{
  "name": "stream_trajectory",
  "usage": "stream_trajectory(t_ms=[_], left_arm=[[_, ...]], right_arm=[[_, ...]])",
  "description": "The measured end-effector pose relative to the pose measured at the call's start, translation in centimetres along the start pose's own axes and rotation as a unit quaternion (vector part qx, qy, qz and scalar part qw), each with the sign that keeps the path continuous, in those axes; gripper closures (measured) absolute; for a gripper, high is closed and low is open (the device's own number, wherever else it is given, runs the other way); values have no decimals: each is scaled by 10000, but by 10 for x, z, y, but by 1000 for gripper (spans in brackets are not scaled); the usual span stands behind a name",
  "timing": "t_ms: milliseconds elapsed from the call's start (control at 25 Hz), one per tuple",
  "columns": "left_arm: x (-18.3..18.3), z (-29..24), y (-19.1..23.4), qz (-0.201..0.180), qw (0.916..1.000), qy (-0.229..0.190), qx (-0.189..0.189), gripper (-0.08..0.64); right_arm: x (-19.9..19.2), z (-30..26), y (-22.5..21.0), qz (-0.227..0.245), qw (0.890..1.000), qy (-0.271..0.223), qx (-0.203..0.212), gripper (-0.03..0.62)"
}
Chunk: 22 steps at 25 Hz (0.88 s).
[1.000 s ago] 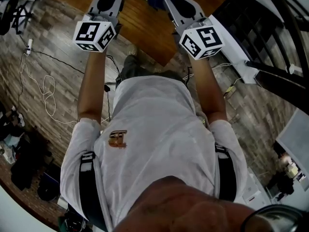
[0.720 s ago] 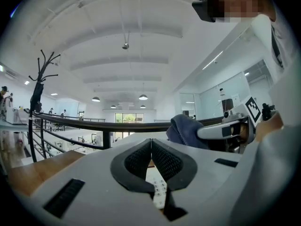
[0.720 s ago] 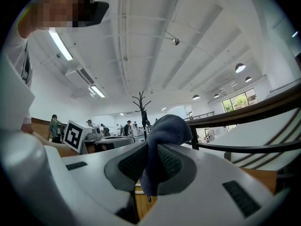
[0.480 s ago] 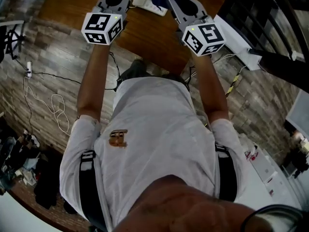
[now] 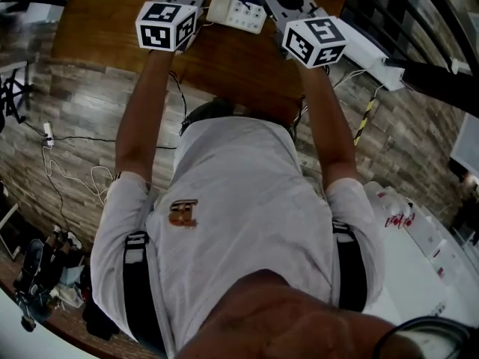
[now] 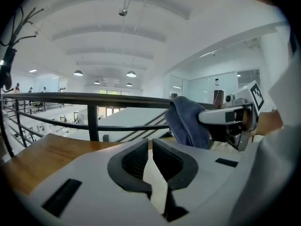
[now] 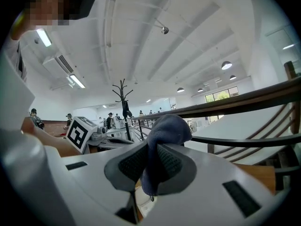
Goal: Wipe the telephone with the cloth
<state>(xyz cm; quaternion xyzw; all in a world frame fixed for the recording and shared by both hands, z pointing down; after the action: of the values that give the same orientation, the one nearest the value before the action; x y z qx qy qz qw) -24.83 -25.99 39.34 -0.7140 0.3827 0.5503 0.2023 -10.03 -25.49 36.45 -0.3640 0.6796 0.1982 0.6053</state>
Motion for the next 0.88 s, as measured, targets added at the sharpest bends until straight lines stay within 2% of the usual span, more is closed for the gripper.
stream_trajectory(t_ms=[280, 480, 640, 880], left_arm=[[-23, -24, 28, 130, 9958, 741, -526, 502], [-46, -38, 42, 516, 9885, 1227, -719, 476], [-63, -53, 44, 789, 9827, 1523, -699, 472], [-73, -63, 54, 1022, 9767, 1795, -577, 472]], right_arm=[[-12, -40, -1, -21, 9992, 367, -147, 532], [-28, -62, -2, -385, 9962, 761, 151, 532], [-43, -72, -11, -624, 9918, 1055, 354, 532], [-49, -93, -22, -606, 9888, 1305, 402, 532]])
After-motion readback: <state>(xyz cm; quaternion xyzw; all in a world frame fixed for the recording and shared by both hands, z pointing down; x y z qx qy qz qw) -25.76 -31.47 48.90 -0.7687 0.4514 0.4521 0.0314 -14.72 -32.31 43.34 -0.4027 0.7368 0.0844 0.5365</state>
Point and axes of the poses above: the fingertips, and each gripper's own axes: z backward along the fingers, y to its left, x out of its top, the point moved 4 cm from there along z, backward along the fingers, and after that the axes turned 10 degrees about -x, right-handed, at the moved point
